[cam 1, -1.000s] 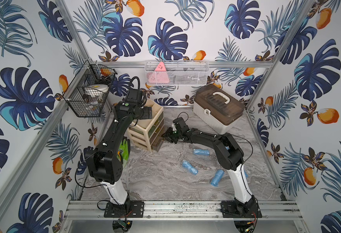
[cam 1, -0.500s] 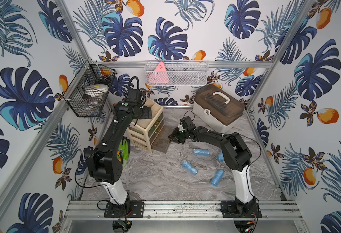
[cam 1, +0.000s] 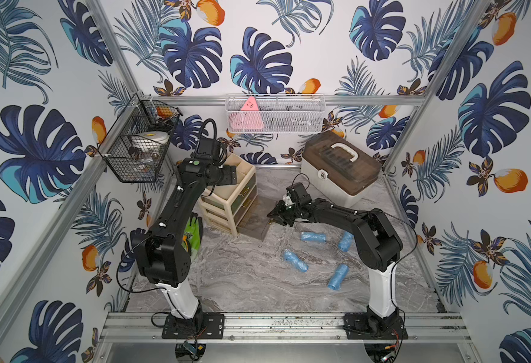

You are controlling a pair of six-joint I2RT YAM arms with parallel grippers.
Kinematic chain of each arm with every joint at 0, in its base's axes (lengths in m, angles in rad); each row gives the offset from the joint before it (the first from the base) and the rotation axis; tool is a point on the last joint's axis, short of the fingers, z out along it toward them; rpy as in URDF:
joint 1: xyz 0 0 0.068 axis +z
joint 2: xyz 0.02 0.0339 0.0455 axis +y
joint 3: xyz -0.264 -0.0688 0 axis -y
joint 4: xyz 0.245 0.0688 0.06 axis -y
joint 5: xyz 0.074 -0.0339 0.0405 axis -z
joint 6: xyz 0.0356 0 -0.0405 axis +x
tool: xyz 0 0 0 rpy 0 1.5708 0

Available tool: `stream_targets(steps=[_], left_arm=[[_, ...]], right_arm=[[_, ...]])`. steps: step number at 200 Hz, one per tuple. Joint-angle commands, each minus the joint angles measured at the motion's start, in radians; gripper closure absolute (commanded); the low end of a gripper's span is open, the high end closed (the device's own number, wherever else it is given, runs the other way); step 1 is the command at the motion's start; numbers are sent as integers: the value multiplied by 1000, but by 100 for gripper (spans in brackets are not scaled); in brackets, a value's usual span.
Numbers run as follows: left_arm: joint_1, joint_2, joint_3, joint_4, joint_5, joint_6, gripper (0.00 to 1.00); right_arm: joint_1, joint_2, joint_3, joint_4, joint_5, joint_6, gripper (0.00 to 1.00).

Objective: Sort the rolls of trash bags by color and place them into the drawer
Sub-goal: Open the drawer in the storage box, then pick up the roll of trash bags from the center of the board.

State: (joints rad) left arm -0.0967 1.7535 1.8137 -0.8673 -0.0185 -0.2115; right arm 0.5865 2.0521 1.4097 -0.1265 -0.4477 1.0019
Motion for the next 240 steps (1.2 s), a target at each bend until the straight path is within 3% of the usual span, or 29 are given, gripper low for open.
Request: stream_targets(steps=[1,96,117,199,240], left_arm=[[6,2,0,-65,-35,24,13],[6,-9,-20,-44,-4,21,12],[6,-18,-10,-39,21,13,10],[6,-102,59,-25,142,-44,4],[6,-247,-68,-32,215,-74,4]], right_arm=[[-6,-18,-13,11,8,-17,77],[-6,-18,-11,-62,45,-88,48],[-6,-82,-30,-72,63,-121,42],[-1,-271,-72,-413,153,-574,34],[35,-365,-186,-519,189,-682,28]])
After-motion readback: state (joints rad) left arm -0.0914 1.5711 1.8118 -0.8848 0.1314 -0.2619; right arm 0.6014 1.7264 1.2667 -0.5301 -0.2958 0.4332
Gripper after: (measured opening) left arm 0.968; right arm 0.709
